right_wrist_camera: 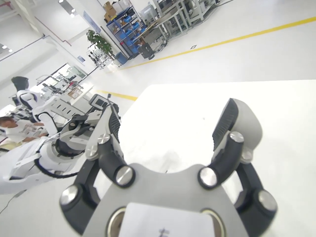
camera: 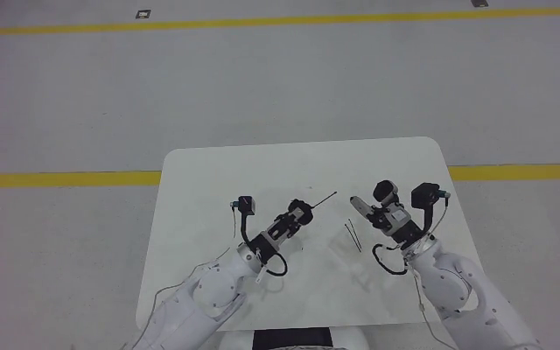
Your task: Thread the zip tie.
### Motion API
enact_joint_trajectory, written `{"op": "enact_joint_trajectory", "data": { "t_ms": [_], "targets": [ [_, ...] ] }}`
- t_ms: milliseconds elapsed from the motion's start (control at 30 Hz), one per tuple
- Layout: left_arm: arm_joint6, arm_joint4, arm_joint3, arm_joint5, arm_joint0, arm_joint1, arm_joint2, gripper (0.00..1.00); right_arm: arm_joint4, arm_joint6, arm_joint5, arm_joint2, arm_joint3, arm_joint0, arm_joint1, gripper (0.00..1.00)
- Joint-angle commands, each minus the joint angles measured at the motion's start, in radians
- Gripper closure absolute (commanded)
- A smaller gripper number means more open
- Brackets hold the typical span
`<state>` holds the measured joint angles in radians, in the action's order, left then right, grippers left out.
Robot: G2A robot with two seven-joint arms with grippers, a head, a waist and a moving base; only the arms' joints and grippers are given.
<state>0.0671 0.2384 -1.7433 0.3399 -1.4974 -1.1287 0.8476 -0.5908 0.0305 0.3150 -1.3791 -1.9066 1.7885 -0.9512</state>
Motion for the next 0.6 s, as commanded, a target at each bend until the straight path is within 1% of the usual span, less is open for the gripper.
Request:
{"op": "enact_joint_trajectory", "data": {
  "t_ms": [0, 67, 100, 133, 200, 267, 367, 433, 567],
  "targets": [
    [0.016, 0.075, -0.010, 0.000, -0.006, -0.003, 0.009, 1.00, -0.005, 0.015, -0.008, -0.007, 0.004, 0.004, -0.002, 0.00],
    [0.042, 0.168, -0.024, 0.000, -0.014, -0.006, 0.021, 1.00, -0.012, 0.026, -0.016, -0.013, 0.008, 0.007, -0.004, 0.00],
    [0.070, 0.241, -0.032, 0.000, -0.021, -0.008, 0.029, 1.00, -0.019, 0.035, -0.019, -0.015, 0.011, 0.007, -0.006, 0.00],
    [0.090, 0.291, -0.036, 0.000, -0.025, -0.010, 0.039, 1.00, -0.025, 0.041, -0.021, -0.016, 0.012, 0.008, -0.007, 0.00],
    [0.140, 0.370, -0.030, 0.000, -0.035, -0.014, 0.056, 1.00, -0.053, 0.060, -0.022, -0.018, 0.013, 0.009, -0.010, 0.00],
    [0.177, 0.433, -0.022, 0.000, -0.042, -0.019, 0.067, 1.00, -0.053, 0.060, -0.022, -0.018, 0.013, 0.009, -0.010, 0.00],
    [0.216, 0.485, 0.004, 0.000, -0.045, -0.027, 0.071, 1.00, -0.053, 0.060, -0.022, -0.018, 0.013, 0.009, -0.010, 0.00],
    [0.243, 0.478, 0.016, 0.000, -0.035, -0.033, 0.065, 1.00, -0.053, 0.060, -0.022, -0.018, 0.013, 0.009, -0.010, 0.00],
    [0.246, 0.473, 0.017, 0.000, -0.033, -0.034, 0.065, 1.00, -0.053, 0.060, -0.022, -0.018, 0.013, 0.009, -0.010, 0.00]
  ]
}}
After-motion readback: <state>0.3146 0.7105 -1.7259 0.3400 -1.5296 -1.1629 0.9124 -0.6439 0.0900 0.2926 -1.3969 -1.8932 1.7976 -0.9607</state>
